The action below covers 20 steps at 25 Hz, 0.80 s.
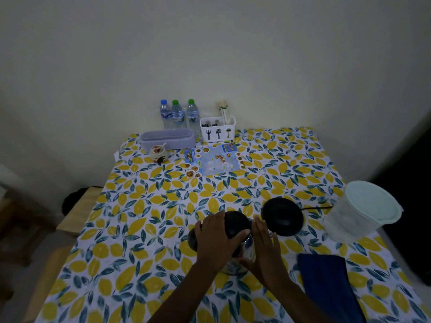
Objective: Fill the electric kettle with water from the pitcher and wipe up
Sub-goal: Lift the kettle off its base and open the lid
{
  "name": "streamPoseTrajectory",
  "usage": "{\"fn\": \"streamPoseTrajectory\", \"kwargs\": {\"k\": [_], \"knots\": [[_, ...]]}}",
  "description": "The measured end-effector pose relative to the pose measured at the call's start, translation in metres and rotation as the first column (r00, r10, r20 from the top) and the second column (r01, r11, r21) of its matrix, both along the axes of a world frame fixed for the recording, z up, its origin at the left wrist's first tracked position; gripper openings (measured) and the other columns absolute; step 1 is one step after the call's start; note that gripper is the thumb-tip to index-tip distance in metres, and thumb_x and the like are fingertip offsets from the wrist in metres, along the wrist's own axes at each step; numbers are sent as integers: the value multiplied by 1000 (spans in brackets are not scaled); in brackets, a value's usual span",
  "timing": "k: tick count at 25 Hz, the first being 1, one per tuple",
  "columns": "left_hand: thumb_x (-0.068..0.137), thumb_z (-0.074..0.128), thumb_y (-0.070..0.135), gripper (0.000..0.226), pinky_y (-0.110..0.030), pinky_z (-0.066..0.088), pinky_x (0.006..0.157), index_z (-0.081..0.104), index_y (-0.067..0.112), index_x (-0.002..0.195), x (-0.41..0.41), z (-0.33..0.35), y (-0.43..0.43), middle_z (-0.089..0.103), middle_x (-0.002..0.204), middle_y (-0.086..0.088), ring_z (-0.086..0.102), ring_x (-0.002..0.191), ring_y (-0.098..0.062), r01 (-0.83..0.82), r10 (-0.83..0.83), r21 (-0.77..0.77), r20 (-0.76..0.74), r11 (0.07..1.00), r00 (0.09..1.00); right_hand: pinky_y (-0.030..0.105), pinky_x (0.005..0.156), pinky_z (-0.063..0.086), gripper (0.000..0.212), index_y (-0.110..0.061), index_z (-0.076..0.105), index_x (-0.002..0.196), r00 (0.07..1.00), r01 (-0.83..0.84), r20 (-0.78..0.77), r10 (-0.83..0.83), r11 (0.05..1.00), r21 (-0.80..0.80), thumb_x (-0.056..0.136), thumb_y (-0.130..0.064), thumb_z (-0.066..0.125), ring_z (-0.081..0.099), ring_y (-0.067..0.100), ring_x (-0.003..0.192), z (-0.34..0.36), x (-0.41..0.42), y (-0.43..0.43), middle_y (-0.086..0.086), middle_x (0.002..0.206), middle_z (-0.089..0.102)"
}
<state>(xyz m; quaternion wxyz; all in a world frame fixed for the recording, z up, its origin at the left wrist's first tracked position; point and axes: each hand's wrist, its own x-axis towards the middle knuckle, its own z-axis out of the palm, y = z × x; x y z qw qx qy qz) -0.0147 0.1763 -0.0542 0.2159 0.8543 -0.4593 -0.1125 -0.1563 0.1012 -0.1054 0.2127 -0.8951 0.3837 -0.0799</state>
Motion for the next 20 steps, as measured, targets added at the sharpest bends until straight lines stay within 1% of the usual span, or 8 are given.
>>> {"fn": "streamPoseTrajectory", "kwargs": {"k": [2, 5, 8, 10, 12, 15, 18, 20], "knots": [[75, 23, 84, 94, -54, 21, 112, 44, 17, 137, -7, -3, -5, 54, 135, -4, 45, 129, -26, -50, 49, 4, 61, 999, 997, 58, 107, 30, 102, -16, 10, 149, 1000, 10, -11, -9, 1000, 21, 75, -83, 28, 11, 18, 142, 0, 1, 1, 1, 158, 15], [85, 38, 64, 69, -48, 41, 101, 56, 10, 124, -9, -4, -6, 67, 115, -7, 61, 109, -27, -38, 47, -55, 157, 998, 986, 56, 107, 32, 105, -16, 2, 150, 1000, 3, -28, -2, 1000, 28, 75, -84, 29, 10, 19, 144, -7, 0, 0, 5, 159, 15], [90, 37, 51, 58, -41, 51, 89, 58, 6, 120, -11, 1, -7, 69, 106, -10, 64, 98, -29, -13, 24, -99, 114, 995, 993, 55, 112, 21, 106, -25, -12, 148, 999, -11, 45, 10, 999, 33, 72, -83, 35, -4, 14, 145, -14, -2, 0, 3, 161, 1], [93, 29, 53, 57, -39, 53, 82, 54, 12, 123, -5, 2, -5, 67, 103, -7, 64, 94, -25, -33, 26, -210, -36, 977, 999, 54, 115, 16, 106, -31, -15, 147, 993, -14, 117, 9, 999, 46, 71, -83, 36, -9, 10, 145, -15, -4, 0, -1, 161, -3], [95, 25, 54, 54, -34, 52, 79, 51, 20, 128, 2, 9, 3, 65, 104, 2, 63, 94, -17, -102, 12, -308, -282, 946, 959, 51, 115, 16, 105, -36, -16, 146, 987, -11, 162, 2, 998, 57, 70, -81, 40, -8, 9, 145, -16, -4, 1, -3, 160, -2], [101, 30, 42, 37, -29, 47, 90, 52, 28, 126, 15, 3, 22, 60, 115, 10, 58, 106, -5, -312, 30, -354, -618, 882, 786, 51, 114, 23, 109, -33, -12, 148, 980, -17, 200, 4, 998, 63, 71, -71, 55, -1, 13, 146, -19, -4, 0, -3, 160, 0], [103, 29, 32, 40, -43, 43, 102, 50, 16, 133, 25, -9, 34, 55, 134, -8, 53, 121, -21, -434, 98, -264, -753, 861, 651, 48, 114, 25, 114, -26, -6, 149, 976, -21, 216, 8, 998, 58, 72, -54, 72, 1, 13, 146, -22, -4, -1, -5, 160, -3], [104, 32, 25, 35, -37, 48, 91, 55, 11, 126, 29, -7, 40, 58, 126, -15, 56, 114, -26, -490, 142, -223, -785, 843, 603, 41, 115, 23, 116, -24, -4, 150, 973, -15, 231, 2, 998, 55, 70, -48, 76, 1, 11, 146, -24, -3, -1, -6, 160, -3]]}}
